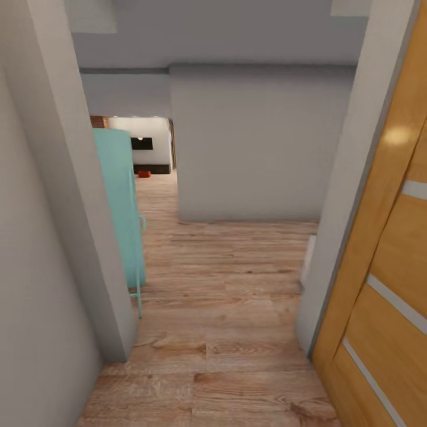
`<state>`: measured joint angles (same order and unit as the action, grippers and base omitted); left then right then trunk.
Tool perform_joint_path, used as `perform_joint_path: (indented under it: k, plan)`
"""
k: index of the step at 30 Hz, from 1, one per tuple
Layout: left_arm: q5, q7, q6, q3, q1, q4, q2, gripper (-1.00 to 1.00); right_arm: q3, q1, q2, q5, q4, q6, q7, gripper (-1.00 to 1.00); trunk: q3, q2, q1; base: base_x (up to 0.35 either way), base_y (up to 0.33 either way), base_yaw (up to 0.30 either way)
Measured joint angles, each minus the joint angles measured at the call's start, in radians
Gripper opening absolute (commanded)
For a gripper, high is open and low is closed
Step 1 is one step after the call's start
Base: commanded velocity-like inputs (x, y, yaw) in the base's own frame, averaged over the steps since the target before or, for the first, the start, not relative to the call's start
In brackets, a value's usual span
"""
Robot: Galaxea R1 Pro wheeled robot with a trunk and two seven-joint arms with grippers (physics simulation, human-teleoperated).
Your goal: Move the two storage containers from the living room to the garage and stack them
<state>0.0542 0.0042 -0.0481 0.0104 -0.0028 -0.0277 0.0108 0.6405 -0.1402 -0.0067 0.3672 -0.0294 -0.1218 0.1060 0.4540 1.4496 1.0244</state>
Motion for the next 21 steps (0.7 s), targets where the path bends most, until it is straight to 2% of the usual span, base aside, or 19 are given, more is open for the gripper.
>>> perform_joint_path:
  k: [21]
  plan:
    - [0.0, 0.0, 0.0, 0.0, 0.0, 0.0, 0.0, 1.0, 0.0, 0.0, -0.001, 0.0, 0.0, 0.0, 0.0, 1.0, 0.0, 0.0, 0.0, 0.322, 0.0, 0.0]
